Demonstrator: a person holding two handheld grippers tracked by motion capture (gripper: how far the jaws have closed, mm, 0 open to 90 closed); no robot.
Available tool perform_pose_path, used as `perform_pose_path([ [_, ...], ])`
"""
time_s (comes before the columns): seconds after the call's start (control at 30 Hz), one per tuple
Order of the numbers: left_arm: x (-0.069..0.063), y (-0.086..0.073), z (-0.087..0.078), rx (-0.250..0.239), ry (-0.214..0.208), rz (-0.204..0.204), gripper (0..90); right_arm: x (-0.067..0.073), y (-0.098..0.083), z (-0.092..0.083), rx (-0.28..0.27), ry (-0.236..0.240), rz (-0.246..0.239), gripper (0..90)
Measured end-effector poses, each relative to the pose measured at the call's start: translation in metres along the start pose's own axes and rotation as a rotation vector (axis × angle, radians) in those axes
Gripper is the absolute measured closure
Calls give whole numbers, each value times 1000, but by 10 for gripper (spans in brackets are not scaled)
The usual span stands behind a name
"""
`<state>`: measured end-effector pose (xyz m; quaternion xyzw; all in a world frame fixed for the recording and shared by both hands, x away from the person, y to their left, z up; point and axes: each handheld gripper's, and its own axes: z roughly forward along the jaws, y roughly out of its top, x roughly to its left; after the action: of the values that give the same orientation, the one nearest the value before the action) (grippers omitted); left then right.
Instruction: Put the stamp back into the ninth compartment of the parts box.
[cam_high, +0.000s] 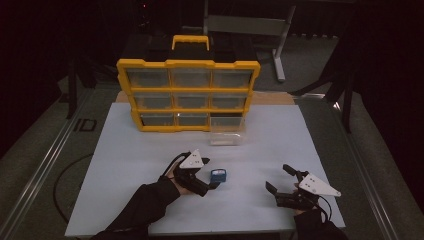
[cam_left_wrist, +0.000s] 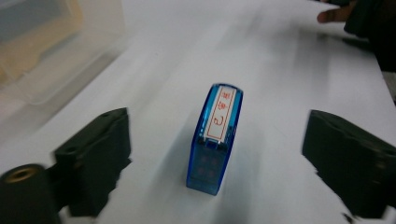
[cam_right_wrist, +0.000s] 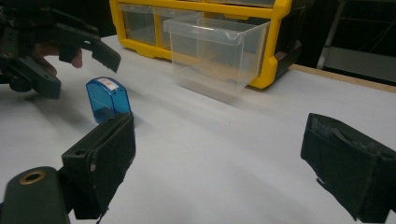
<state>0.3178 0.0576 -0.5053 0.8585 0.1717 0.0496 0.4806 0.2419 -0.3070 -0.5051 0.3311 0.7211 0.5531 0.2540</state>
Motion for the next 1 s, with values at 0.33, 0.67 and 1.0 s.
perform_pose_path([
  [0.33, 4, 2, 9, 57, -30, 16, 332, 0, 0, 0, 1, 5, -2, 102],
  [0.67, 5, 1, 16, 104, -50, 33, 505, 0, 0, 0, 1, 6, 0, 102],
  [1.0, 7, 1, 22, 148, -46, 49, 616, -1, 0, 0, 1, 8, 0, 102],
])
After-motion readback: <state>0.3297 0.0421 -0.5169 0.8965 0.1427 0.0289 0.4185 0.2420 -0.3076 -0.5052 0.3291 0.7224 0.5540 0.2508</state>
